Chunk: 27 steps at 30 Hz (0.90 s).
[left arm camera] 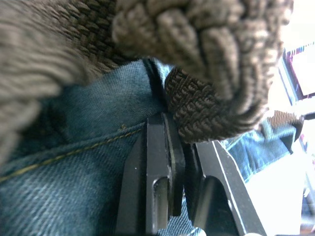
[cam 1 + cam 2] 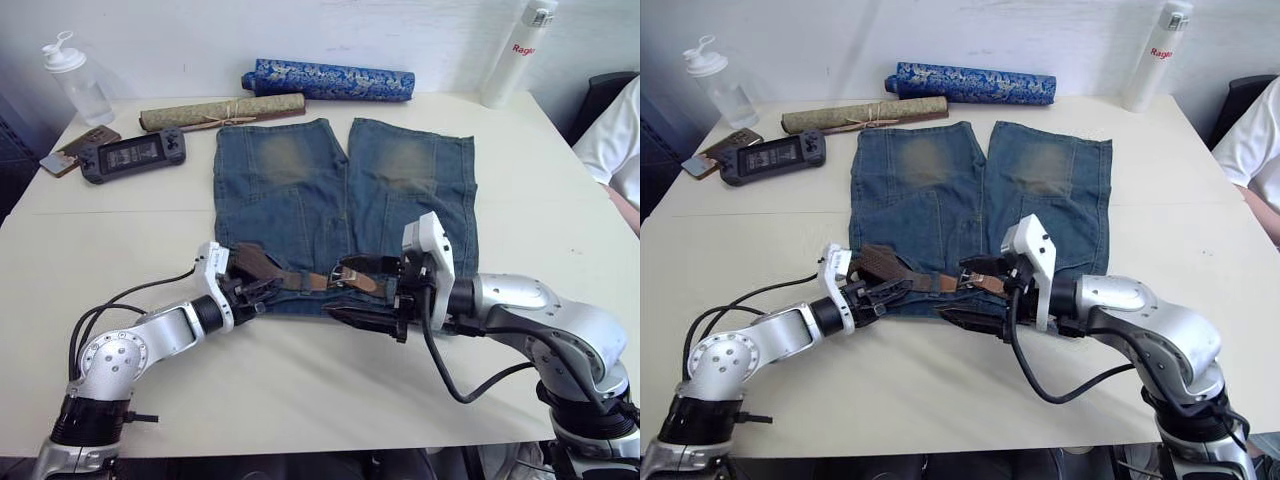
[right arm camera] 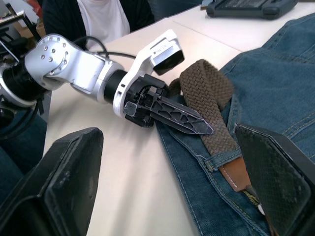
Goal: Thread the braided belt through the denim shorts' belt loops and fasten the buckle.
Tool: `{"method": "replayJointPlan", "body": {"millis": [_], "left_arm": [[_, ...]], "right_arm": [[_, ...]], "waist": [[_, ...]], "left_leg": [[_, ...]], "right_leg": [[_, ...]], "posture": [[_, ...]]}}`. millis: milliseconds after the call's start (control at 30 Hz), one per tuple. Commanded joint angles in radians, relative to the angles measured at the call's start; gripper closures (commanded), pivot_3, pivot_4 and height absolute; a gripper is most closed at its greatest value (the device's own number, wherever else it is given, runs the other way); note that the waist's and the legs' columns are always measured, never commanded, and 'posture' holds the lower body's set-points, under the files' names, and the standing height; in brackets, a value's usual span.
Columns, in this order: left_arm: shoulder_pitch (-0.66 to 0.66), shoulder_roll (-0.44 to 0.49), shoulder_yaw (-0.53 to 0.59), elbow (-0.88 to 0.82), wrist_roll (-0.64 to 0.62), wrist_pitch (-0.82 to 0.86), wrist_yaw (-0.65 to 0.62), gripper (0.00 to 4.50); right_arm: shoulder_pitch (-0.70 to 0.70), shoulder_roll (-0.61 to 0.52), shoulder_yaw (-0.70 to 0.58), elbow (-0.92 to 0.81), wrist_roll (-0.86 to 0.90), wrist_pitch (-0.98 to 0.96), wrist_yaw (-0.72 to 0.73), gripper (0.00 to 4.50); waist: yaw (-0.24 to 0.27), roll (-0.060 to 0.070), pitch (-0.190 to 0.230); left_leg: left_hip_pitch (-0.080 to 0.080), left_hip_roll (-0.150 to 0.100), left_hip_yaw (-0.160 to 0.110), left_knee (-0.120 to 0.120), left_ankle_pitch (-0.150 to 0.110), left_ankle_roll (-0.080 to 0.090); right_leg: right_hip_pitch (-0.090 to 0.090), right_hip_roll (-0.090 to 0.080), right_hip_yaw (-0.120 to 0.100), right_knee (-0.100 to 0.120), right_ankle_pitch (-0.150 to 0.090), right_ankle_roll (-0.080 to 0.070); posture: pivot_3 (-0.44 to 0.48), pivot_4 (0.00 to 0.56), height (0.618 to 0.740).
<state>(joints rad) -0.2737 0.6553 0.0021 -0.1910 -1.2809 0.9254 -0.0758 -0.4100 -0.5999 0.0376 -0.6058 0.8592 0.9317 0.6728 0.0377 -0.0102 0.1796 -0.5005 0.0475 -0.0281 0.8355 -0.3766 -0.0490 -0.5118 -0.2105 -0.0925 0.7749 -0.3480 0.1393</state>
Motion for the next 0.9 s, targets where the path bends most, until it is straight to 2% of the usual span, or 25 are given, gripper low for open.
{"method": "replayJointPlan", "body": {"millis": [33, 167, 333, 433, 700, 900], "left_arm": [[-0.021, 0.026, -0.092, 0.026, 0.168, 0.013, -0.148, 4.5], [-0.072, 0.014, -0.093, 0.083, 0.267, -0.01, -0.28, 4.5], [-0.109, -0.041, -0.077, 0.112, 0.313, -0.016, -0.404, 4.5], [-0.094, -0.038, -0.113, 0.078, 0.378, -0.048, -0.496, 4.5], [-0.128, -0.033, -0.22, 0.116, 0.595, -0.172, -0.704, 4.5], [-0.182, -0.065, -0.219, 0.205, 0.663, -0.184, -0.776, 4.5]], "right_arm": [[0.009, -0.028, 0.014, -0.038, -0.039, -0.046, 0.02, 0.03], [0.017, -0.042, 0.066, -0.031, -0.16, -0.137, 0.029, 0.03], [0.029, -0.022, 0.209, 0.059, -0.526, -0.474, -0.025, 0.03], [0.045, -0.022, 0.26, 0.119, -0.685, -0.659, -0.033, 0.03], [0.102, -0.021, 0.257, 0.188, -0.791, -0.837, 0.013, 0.03], [0.171, -0.086, 0.204, 0.142, -0.8, -0.922, 0.077, 0.03]], "waist": [[0.0, 0.0, 0.0], [0.001, 0.0, 0.0], [0.001, 0.0, 0.0], [0.001, 0.0, 0.0], [0.0, 0.0, 0.0], [0.007, 0.0, 0.0]], "left_leg": [[0.0, 0.0, 0.0, 0.0, 0.0, 0.0], [0.007, 0.0, 0.001, -0.012, 0.004, -0.003], [0.01, 0.0, 0.0, -0.015, 0.006, -0.005], [0.01, 0.0, 0.001, -0.016, 0.007, -0.007], [0.008, 0.0, 0.002, -0.016, 0.009, -0.01], [0.008, 0.0, 0.002, -0.016, 0.008, -0.008]], "right_leg": [[0.0, 0.0, 0.0, -0.001, 0.0, 0.0], [0.007, 0.001, 0.0, -0.013, 0.009, 0.01], [0.012, 0.001, -0.003, -0.019, 0.011, 0.012], [0.013, 0.001, -0.003, -0.022, 0.017, 0.021], [0.013, 0.001, -0.003, -0.027, 0.018, 0.022], [0.014, 0.001, -0.003, -0.027, 0.019, 0.024]], "posture": [[0.0, 0.15, 0.645], [0.0, 0.15, 0.645], [0.0, 0.15, 0.645], [0.0, 0.15, 0.645], [0.0, 0.15, 0.645], [0.0, 0.15, 0.645]]}}
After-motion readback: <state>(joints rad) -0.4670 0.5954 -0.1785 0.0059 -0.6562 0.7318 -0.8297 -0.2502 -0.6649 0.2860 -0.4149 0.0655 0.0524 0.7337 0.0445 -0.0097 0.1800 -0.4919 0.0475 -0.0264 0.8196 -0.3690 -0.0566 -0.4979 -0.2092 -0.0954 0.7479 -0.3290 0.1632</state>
